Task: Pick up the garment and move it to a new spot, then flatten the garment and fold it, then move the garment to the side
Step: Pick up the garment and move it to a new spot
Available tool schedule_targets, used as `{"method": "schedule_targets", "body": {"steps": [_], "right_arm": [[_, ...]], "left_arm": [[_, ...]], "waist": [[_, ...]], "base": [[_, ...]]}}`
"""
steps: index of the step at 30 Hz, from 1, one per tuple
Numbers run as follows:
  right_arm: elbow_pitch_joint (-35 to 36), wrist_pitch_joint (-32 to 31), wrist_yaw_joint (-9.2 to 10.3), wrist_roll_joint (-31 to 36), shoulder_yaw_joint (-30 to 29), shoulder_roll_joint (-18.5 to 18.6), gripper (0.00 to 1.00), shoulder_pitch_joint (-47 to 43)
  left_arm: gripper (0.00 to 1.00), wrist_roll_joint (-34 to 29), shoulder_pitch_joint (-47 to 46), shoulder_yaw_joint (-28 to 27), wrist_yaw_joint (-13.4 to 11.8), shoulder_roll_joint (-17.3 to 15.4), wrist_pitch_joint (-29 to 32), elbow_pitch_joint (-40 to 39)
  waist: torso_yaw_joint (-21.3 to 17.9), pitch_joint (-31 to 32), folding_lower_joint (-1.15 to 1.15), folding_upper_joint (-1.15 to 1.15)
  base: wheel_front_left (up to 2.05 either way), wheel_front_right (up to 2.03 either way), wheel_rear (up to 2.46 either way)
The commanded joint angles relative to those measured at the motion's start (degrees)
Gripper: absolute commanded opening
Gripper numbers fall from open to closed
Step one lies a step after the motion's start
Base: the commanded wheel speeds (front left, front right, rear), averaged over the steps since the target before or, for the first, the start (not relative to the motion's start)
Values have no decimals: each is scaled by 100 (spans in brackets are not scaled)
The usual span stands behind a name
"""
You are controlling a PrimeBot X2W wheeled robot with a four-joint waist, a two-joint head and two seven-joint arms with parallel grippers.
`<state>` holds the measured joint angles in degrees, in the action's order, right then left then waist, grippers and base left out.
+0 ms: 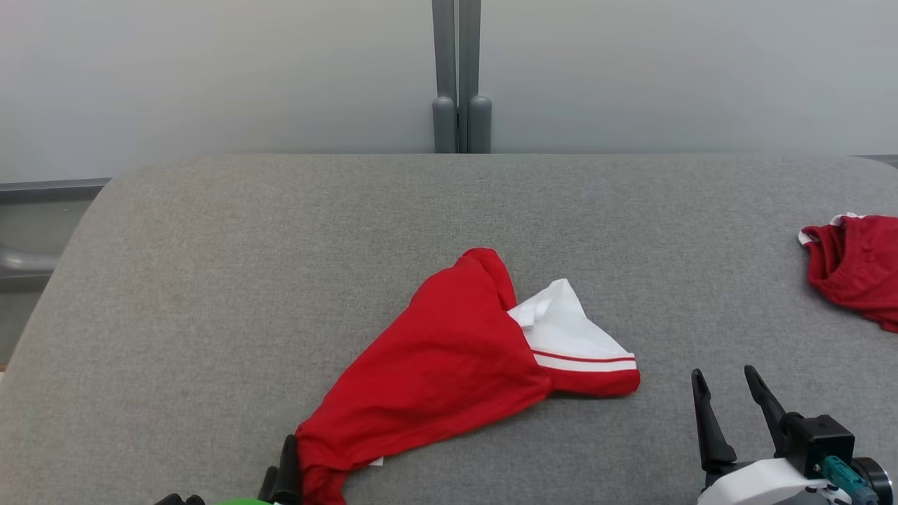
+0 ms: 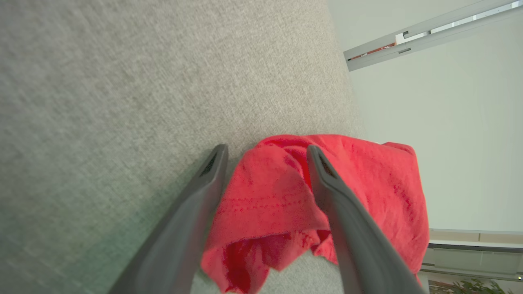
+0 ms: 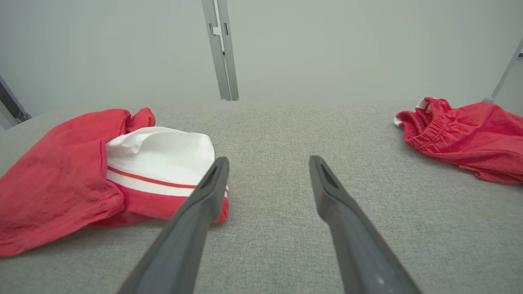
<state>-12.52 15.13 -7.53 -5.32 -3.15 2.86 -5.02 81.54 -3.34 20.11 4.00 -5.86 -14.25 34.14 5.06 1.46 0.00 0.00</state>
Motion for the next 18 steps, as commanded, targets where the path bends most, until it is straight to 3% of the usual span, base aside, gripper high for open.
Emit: {"method": "schedule_targets", "body": {"steps": [1,4,7,11,18], "right_arm": [[33,2,9,12,2,12,100,-68],[87,2,9,-16,-45,14,100,-91],[194,2,9,45,-105,12,100,-113],[334,2,9,148,-119,11,100,-136],[477,2,9,261,-184,12,100,-159]], "left_arm": [[100,-422,-98,27,-145,-178,-64,43],[100,-1618,-65,-350,-563,-453,-105,-222],[100,-3161,393,-1042,-904,-236,-79,-1061],[100,-4569,808,-1463,-797,-52,-86,-2040],[100,-6207,1149,-1394,-412,147,-86,-2602]], "waist": [[23,46,0,0],[1,61,0,0],[-56,72,0,0],[-155,79,0,0],[-354,112,0,0]], "base": [[0,0,0],[0,0,0],[0,0,0],[0,0,0],[0,0,0]]}}
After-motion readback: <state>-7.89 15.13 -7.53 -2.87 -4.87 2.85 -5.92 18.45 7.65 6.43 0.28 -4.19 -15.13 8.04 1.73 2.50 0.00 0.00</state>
